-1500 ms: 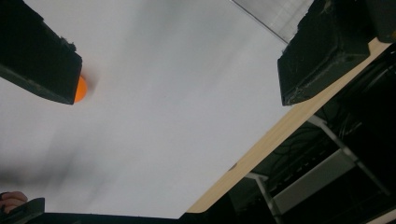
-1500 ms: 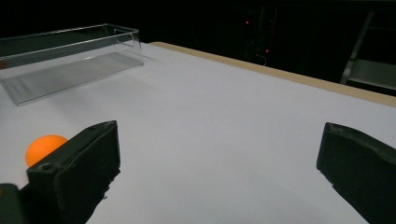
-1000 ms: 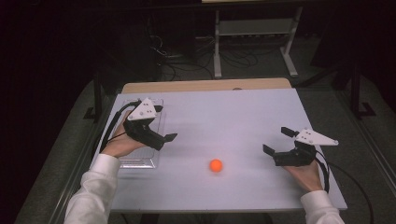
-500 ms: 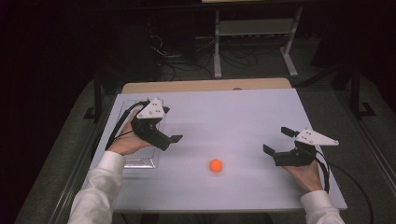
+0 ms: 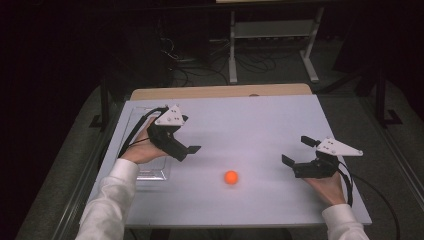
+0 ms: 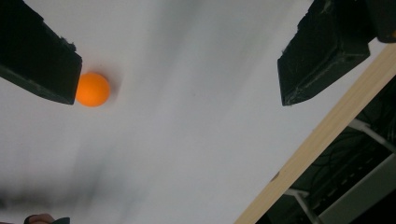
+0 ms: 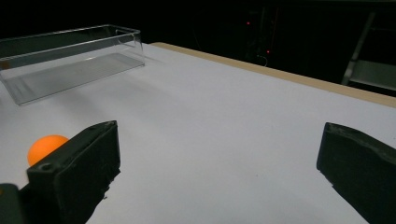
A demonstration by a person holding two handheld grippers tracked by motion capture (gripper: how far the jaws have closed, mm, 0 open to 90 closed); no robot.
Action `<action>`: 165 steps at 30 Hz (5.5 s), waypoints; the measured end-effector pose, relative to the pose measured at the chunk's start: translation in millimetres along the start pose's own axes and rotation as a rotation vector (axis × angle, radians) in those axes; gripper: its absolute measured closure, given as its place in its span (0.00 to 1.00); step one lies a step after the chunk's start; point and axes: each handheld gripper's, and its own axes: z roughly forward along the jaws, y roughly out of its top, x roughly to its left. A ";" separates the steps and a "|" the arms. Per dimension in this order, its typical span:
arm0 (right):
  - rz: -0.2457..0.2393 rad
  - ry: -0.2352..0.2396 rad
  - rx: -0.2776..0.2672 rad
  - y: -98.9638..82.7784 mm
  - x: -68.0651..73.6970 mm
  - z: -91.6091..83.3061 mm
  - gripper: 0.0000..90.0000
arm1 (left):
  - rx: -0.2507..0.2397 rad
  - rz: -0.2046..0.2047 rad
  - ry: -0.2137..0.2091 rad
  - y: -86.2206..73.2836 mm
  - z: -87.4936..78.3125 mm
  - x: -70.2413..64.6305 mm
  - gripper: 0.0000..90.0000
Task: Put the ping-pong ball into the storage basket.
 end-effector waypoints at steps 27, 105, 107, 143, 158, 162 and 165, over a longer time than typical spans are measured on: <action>-0.001 0.003 0.001 -0.1 0.3 0.4 0.00 | 0.089 0.034 -0.060 5.8 23.2 -4.8 0.00; -0.012 0.012 0.011 -0.5 2.7 0.7 0.00 | 0.240 0.202 -0.201 29.4 91.8 -43.9 0.00; -0.014 0.013 0.012 -0.6 2.8 0.8 0.00 | 0.244 0.206 -0.204 29.2 93.6 -44.8 0.00; -0.013 0.014 0.011 -0.5 2.7 0.6 0.00 | 0.306 0.214 -0.249 20.0 125.4 -55.9 0.00; -0.015 0.015 0.013 -0.8 2.7 1.0 0.00 | 0.351 0.227 -0.276 13.2 137.6 -62.4 0.00; -0.016 0.017 0.014 -0.8 2.8 1.3 0.00 | 0.359 0.232 -0.280 12.1 140.3 -63.8 0.00; -0.017 0.018 0.014 -0.7 2.9 1.5 0.00 | 0.363 0.230 -0.284 11.2 142.1 -64.4 0.00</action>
